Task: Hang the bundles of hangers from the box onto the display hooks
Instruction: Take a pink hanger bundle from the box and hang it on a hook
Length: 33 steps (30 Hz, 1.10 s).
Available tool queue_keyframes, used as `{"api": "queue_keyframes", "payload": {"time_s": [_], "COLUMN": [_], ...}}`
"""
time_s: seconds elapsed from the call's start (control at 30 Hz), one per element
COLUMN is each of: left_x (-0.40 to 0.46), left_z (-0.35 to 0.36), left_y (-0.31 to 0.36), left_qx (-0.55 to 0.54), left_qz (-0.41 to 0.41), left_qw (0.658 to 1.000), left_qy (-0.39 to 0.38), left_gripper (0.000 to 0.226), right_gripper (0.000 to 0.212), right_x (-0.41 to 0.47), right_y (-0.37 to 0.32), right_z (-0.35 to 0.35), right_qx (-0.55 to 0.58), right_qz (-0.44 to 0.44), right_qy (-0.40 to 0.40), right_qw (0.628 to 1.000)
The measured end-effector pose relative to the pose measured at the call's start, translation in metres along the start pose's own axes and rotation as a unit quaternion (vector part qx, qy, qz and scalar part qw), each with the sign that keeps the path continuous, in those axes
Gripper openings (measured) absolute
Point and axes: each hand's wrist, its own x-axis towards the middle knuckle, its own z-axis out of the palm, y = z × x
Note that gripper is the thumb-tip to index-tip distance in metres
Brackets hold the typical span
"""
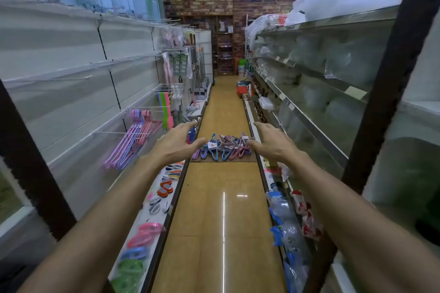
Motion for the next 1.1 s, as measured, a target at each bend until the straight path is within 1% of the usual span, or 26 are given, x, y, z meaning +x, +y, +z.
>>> {"api": "queue_keyframes", "payload": {"time_s": [0.2, 0.3, 0.5, 0.77, 1.1], "left_x": [0.095, 0.149, 0.247, 0.377, 0.577], "left_z": [0.02, 0.029, 0.044, 0.085, 0.142], "left_y": [-0.041, -0.063, -0.096, -0.146, -0.186], "left_qx": [-0.055, -0.094, -0.133, -0.163, -0.17], "left_qz": [-0.003, 0.005, 0.013, 0.008, -0.003], "left_qw": [0.998, 0.995, 0.991, 0.986, 0.985], "left_qy": [-0.013, -0.015, -0.016, -0.021, -0.008], "left_gripper": [0.081, 0.078, 0.073, 0.074, 0.068], "right_gripper": [0.076, 0.077, 0.075, 0.072, 0.072], "right_x": [0.093, 0.147, 0.241, 0.374, 0.581], "right_y": [0.002, 0.004, 0.011, 0.046, 0.112], "right_z": [0.026, 0.034, 0.05, 0.09, 0.143], "right_qx": [0.005, 0.01, 0.021, 0.022, 0.058], "right_qz": [0.021, 0.032, 0.055, 0.077, 0.072], "right_qy": [-0.01, -0.003, 0.006, 0.013, 0.015], "right_qw": [1.0, 0.999, 0.998, 0.997, 0.996]}}
